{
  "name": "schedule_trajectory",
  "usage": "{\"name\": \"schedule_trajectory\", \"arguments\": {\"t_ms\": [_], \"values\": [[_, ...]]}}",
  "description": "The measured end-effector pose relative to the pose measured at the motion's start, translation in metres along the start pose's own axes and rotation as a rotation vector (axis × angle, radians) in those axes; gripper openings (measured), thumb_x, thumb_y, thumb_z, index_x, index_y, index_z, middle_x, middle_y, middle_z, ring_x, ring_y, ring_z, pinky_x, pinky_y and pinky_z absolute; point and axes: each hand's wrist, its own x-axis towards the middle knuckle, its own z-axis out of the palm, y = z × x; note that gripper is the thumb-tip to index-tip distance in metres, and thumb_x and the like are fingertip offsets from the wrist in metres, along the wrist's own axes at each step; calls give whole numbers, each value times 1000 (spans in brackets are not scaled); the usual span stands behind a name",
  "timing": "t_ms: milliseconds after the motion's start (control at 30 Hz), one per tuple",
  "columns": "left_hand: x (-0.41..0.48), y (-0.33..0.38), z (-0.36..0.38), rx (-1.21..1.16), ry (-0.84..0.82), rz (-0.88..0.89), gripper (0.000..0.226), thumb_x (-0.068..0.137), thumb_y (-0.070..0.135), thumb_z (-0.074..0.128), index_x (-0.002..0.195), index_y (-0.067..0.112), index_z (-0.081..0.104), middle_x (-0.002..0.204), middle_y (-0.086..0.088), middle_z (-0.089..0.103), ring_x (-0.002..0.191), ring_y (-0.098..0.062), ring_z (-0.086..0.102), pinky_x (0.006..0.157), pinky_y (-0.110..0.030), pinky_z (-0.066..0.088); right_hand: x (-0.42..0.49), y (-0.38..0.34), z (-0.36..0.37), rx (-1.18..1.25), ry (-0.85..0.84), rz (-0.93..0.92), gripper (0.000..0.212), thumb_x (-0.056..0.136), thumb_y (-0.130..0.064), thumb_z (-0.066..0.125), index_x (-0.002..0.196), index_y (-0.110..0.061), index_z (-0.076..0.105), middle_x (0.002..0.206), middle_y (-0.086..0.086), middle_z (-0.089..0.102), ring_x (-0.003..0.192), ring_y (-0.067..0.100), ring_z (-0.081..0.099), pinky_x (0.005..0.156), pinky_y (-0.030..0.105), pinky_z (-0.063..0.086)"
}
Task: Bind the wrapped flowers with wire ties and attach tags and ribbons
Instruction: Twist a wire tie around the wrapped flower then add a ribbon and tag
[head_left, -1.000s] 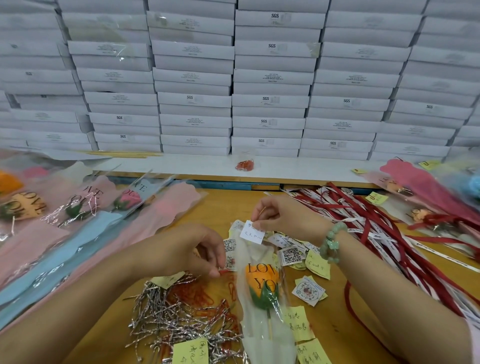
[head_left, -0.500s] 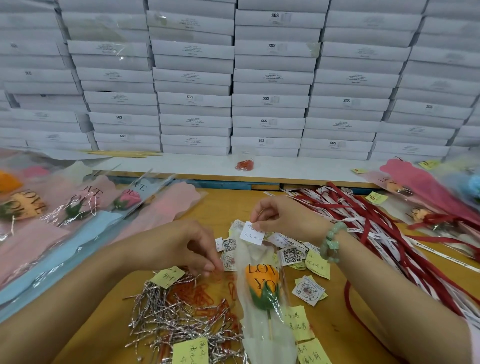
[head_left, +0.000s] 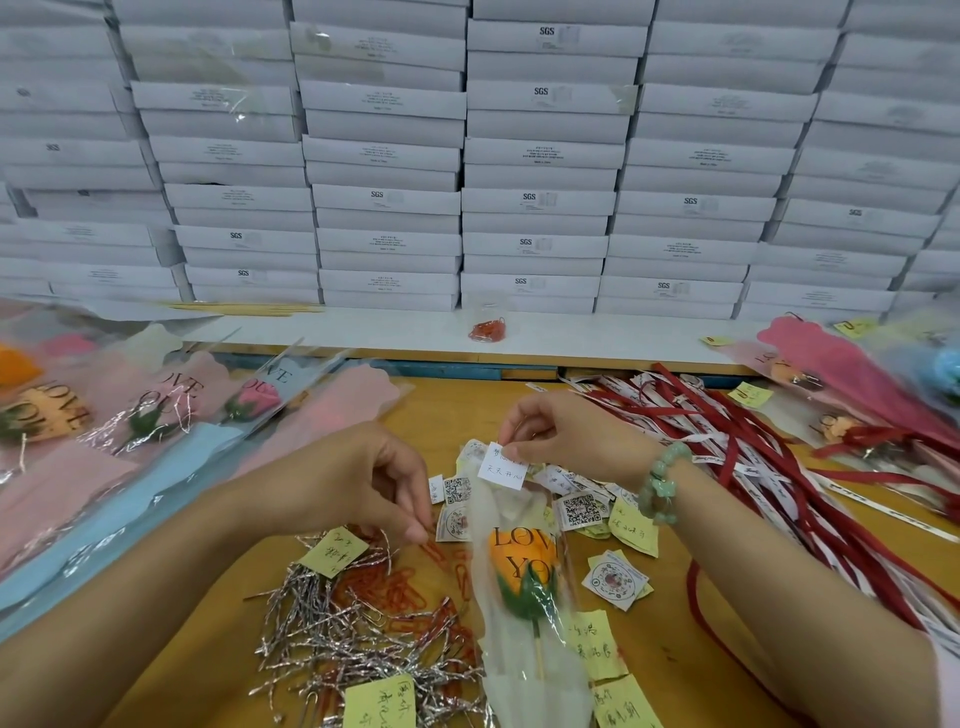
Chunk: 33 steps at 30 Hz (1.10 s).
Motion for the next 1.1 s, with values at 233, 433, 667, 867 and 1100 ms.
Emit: {"name": "schedule_trajectory", "arguments": {"t_ms": [233,433,667,867,1100], "values": [[0,-1,2,-7,-42,-19,12,89,8,67,91,12,78,88,2,71,84,-17,74,68,-26,59,0,1,1,2,-2,-6,9,88,-16,69,86,-24,66,82,-5,73,81,13,70,90,40,55],[-2,3,2,-12,-70,-29,17,88,10,69,87,25,77,90,-4,76,85,-20,73,69,-25,59,0,0,0,2,-3,-2,7,89,-16,69,88,-23,66,84,-3,73,84,16,71,89,39,56],[-1,7,5,164,-50,56,19,96,7,58,102,19,72,96,12,67,92,-11,68,84,-34,56,0,-1,1,-1,-6,-4,5,89,-16,69,90,-21,67,86,-2,74,85,16,71,91,42,54],[-1,4,3,60,-31,61,20,89,-1,65,87,15,77,90,5,68,76,-19,71,67,-23,54,-1,-2,0,4,-7,-4,6,89,-16,69,89,-21,66,86,-2,73,85,17,70,91,43,54],[2,-1,5,34,-56,43,20,88,3,69,94,20,77,95,1,73,83,-15,73,73,-30,58,0,0,1,7,-13,-14,8,88,-16,69,87,-23,66,82,-6,71,80,11,69,89,41,55]]}}
